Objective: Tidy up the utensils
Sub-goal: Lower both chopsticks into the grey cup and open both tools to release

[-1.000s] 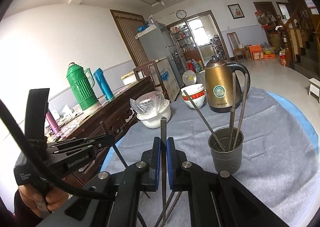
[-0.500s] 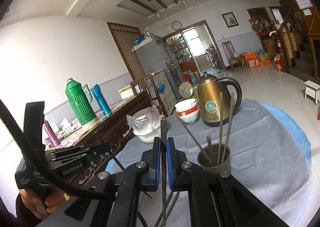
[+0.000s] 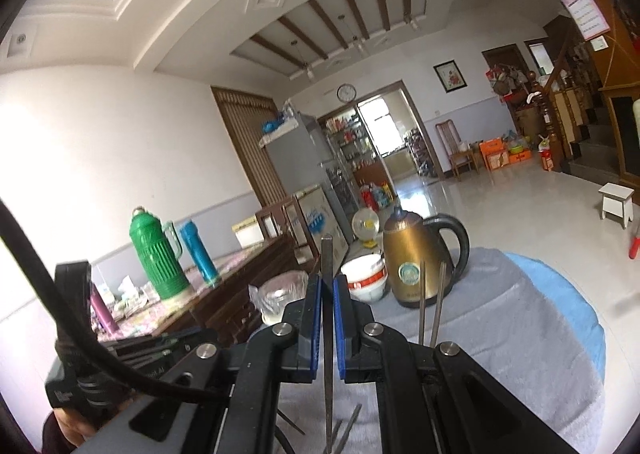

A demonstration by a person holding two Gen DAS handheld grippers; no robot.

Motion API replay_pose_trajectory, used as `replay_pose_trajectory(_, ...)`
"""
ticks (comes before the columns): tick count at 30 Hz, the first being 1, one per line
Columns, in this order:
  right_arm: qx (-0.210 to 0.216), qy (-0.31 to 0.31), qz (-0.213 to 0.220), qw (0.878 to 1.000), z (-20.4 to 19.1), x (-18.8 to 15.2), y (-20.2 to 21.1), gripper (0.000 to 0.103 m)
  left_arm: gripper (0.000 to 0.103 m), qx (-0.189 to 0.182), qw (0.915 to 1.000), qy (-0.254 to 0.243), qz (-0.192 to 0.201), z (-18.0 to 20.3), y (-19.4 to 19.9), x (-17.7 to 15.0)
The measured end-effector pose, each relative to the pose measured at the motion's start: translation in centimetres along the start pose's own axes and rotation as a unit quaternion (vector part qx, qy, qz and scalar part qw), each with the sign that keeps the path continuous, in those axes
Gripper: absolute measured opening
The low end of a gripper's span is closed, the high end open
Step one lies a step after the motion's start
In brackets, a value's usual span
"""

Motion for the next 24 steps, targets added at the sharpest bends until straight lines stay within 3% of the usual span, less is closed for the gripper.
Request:
replay_pose_trajectory(14,-0.023,-0.044,0.045,0.998,3.0,3.8,-0.5,0.007,0.006,-0.027,0.9986,-0.014,0.043,3.7,0.3,4.5)
replay_pose_trajectory(24,-0.066,-0.068,0.056,0.994,7.3,4.8,-1.7,0.007,0.006,-0.048,0.9966,-0.013,0.065,6.5,-1.0,8.3)
Point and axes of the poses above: each gripper's, at about its wrist camera, not at the fingertips, and y roughly against the way its jaws point, z to its right, x to its top, the point moved 10 cm from there along -y, roughly the way its jaws point, and after that the axes turned 8 degrees about y, right-handed, at the moved point
